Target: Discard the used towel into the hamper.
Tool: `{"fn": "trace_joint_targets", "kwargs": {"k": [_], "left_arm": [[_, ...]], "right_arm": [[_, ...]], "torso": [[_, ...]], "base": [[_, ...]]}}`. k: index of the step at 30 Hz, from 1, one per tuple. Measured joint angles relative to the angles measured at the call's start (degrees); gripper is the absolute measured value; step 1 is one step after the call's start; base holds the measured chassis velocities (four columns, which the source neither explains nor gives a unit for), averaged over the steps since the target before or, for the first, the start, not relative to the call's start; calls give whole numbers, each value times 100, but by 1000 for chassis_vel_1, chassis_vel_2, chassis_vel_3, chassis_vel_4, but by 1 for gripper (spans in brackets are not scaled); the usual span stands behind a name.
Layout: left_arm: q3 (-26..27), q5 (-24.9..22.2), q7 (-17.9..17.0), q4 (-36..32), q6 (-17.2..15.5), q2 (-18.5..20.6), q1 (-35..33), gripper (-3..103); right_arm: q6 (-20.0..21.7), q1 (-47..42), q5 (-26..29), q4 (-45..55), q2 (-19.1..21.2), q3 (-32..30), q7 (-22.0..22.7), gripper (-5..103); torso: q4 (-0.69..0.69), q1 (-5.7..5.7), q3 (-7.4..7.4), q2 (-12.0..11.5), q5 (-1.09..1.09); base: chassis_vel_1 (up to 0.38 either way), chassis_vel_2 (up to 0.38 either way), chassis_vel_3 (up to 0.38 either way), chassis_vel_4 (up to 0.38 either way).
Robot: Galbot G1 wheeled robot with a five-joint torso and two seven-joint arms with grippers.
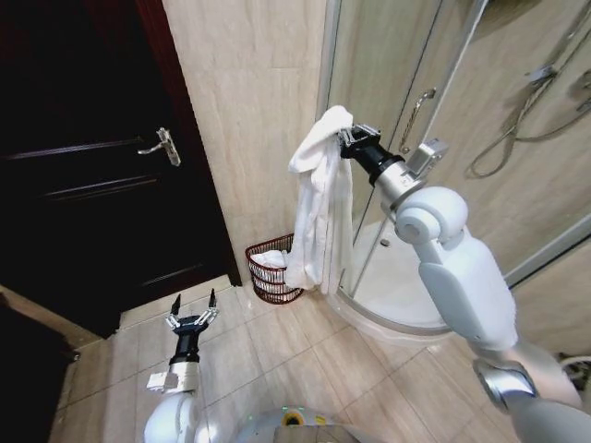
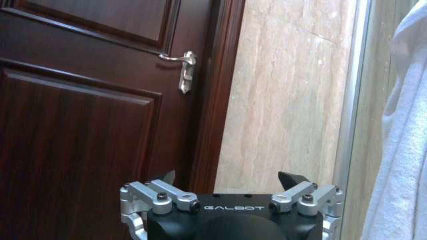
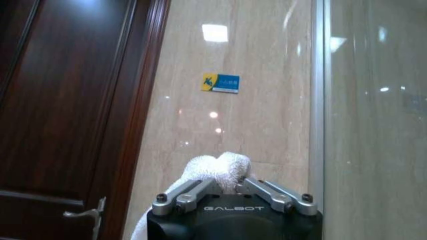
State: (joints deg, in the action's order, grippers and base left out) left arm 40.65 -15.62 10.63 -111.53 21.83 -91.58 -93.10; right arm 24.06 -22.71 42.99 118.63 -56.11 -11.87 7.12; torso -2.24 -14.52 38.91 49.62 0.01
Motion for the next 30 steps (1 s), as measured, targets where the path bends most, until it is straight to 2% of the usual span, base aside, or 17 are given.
{"fn": "trace_joint_targets", "kwargs": {"k": [8, 19, 30], "left_arm": [[0, 91, 32, -56, 122, -45, -102, 100], [-26, 238, 145, -170, 168, -60, -182, 100], [-87, 365, 165, -159, 176, -58, -147, 100]], "right_arm": [[57, 98, -142, -192, -85, -30, -121, 4], [78, -123, -430, -178, -204, -19, -208, 4], [41, -133, -420, -212, -177, -94, -161, 4]], "torso": [[-2, -71, 94, 164, -2], [0, -65, 85, 146, 0], [-2, -51, 70, 121, -1]], "base": [[0, 0, 0, 0], [10, 10, -9, -8], [169, 155, -172, -164]]}}
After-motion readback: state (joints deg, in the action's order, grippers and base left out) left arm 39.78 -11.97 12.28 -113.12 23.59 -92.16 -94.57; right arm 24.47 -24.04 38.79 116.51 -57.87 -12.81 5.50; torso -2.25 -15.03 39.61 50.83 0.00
